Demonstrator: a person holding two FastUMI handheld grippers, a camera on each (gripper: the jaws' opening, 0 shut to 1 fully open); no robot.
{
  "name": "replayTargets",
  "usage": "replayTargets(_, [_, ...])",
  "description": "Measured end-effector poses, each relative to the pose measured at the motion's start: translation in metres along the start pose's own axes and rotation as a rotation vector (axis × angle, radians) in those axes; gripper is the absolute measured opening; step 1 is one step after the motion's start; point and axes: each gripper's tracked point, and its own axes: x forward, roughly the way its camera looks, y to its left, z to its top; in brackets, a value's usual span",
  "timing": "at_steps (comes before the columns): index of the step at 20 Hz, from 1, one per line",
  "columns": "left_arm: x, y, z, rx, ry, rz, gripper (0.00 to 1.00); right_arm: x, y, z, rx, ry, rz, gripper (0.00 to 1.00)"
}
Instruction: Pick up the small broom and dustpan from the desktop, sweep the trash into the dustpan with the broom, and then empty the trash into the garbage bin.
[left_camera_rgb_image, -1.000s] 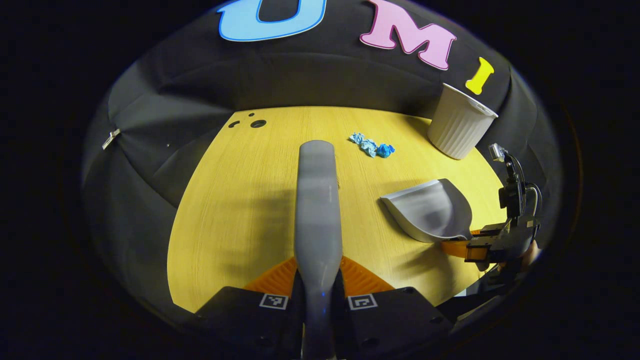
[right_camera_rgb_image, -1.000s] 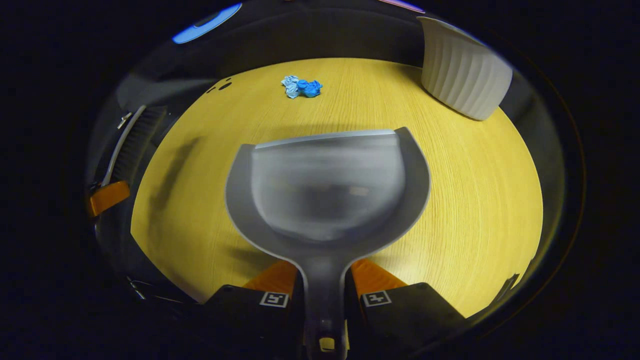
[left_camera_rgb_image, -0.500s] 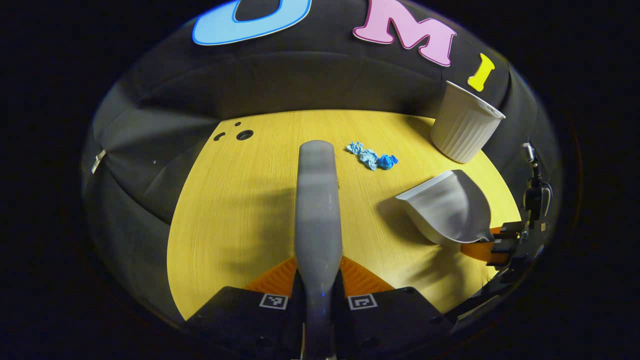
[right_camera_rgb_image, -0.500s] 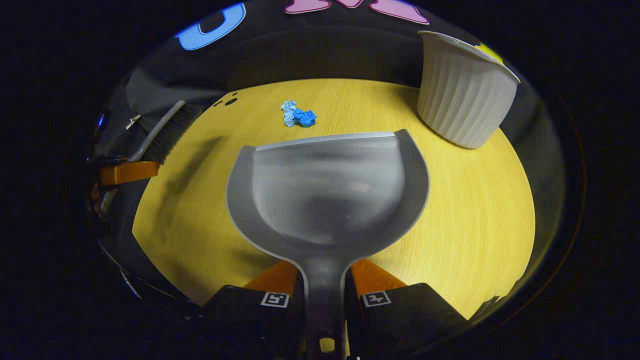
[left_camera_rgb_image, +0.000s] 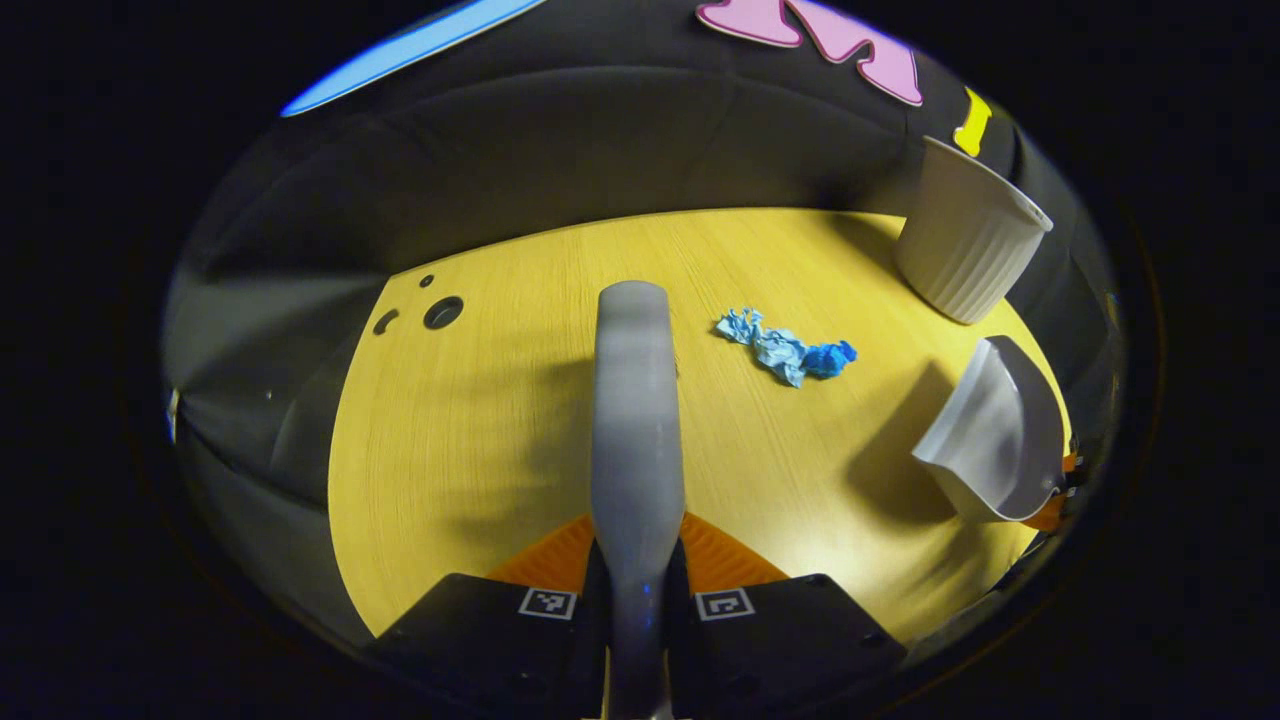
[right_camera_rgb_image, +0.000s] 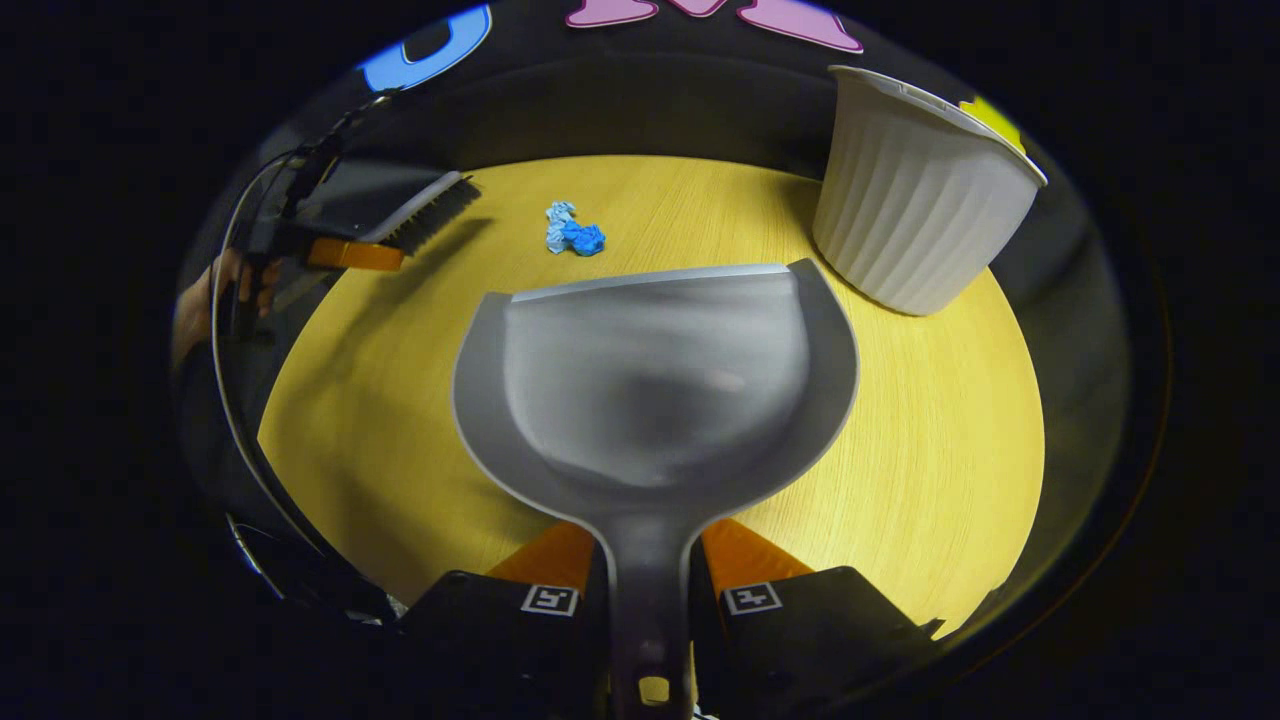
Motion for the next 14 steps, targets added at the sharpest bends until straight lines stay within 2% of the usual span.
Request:
replayTargets(2, [0.015,0.001,0.015,0.072,0.017,0.011,0.29,0.001,0.001,-0.001,0.000,0.015,0.015,0.38])
replayTargets(3, [0.023,-0.003,0.021,0.097,0.023,0.008,0.32,0.002,0.001,-0.002,-0.002,0.024,0.022,0.38])
replayTargets(4, [0.031,-0.004,0.029,0.122,0.024,0.014,0.29,0.001,0.002,-0.003,-0.004,0.033,0.030,0.38])
replayTargets(6, [0.048,-0.003,0.041,0.198,0.034,0.041,0.29,0.002,0.002,-0.003,-0.011,0.042,0.043,0.38])
replayTargets(10, [0.069,-0.010,0.067,0.376,0.027,0.029,0.29,0.006,0.000,-0.006,-0.030,0.060,0.058,0.38])
replayTargets(12, [0.074,-0.011,0.080,0.438,0.007,0.042,0.29,0.009,-0.001,-0.008,-0.039,0.069,0.070,0.38])
replayTargets(14, [0.078,-0.016,0.082,0.484,0.011,0.016,0.29,0.012,-0.003,-0.010,-0.052,0.075,0.073,0.38])
